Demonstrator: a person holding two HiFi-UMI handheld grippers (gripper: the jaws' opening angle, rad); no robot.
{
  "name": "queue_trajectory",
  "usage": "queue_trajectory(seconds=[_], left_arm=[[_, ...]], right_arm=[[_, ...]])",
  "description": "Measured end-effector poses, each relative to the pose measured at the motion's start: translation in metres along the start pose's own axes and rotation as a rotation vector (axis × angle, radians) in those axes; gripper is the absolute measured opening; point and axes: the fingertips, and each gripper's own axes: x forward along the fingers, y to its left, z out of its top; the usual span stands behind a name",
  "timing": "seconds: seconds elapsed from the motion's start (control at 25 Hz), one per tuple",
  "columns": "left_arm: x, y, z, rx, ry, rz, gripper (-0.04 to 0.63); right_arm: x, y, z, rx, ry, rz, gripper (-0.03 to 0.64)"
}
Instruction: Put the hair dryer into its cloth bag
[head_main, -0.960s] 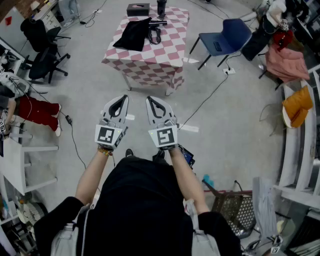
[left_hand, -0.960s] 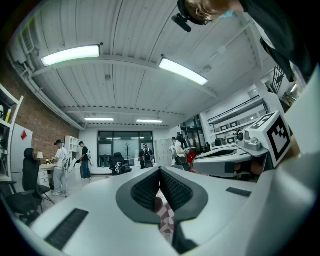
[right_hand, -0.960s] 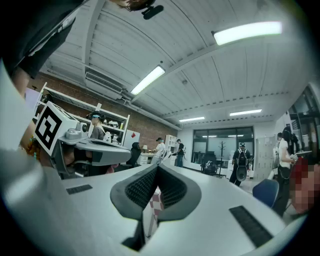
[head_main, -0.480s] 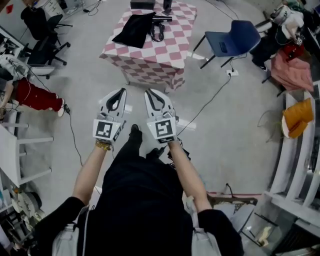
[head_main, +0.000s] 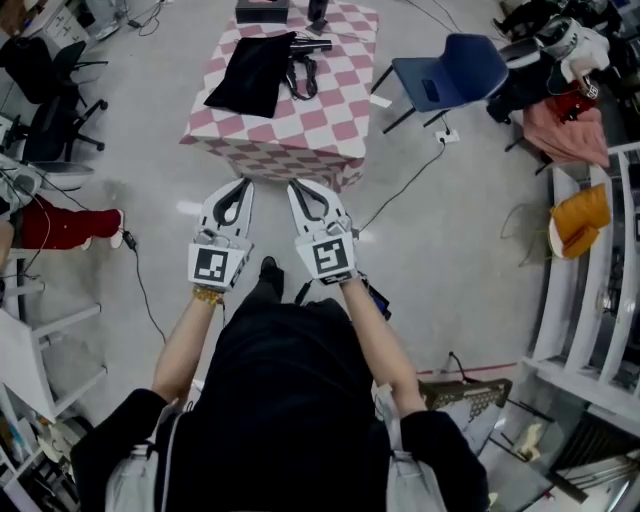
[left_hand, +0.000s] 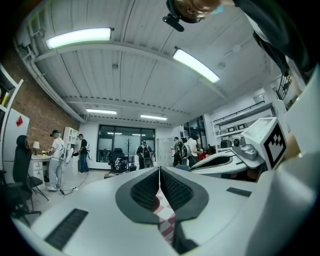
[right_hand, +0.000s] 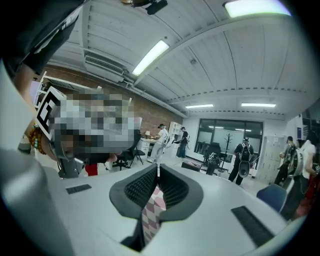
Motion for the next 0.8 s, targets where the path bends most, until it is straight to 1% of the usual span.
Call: queue_trajectory(seconds=[0.16, 0.32, 0.44, 0.6, 0.8], left_arm=[[0.019, 0.027, -0.015, -0.001, 0.037, -0.017, 0.015], [0.043, 0.053, -0.028, -0.021, 0.071, 0.001, 0.015], [0.069, 0.062, -0.035, -0.009, 0.094, 0.010, 0.015], [0.112, 0.068, -0.044, 0.025, 0.119, 0.028, 0.015], [0.163, 0.068, -0.053, 0.050, 0.184, 0.100, 0.015]], right_arm=[[0.038, -0.009, -0.002, 0.013, 0.014, -0.015, 0.018], [0.070, -0.021, -0.006, 0.028, 0.017, -0.015, 0.018], [0.090, -0.036, -0.015, 0.046, 0.012, 0.003, 0.018], [0.112, -0.072, -0.029, 0.062, -0.004, 0.033, 0.018], [0.134, -0.133, -0.045, 0.058, -0.023, 0.067, 0.018]])
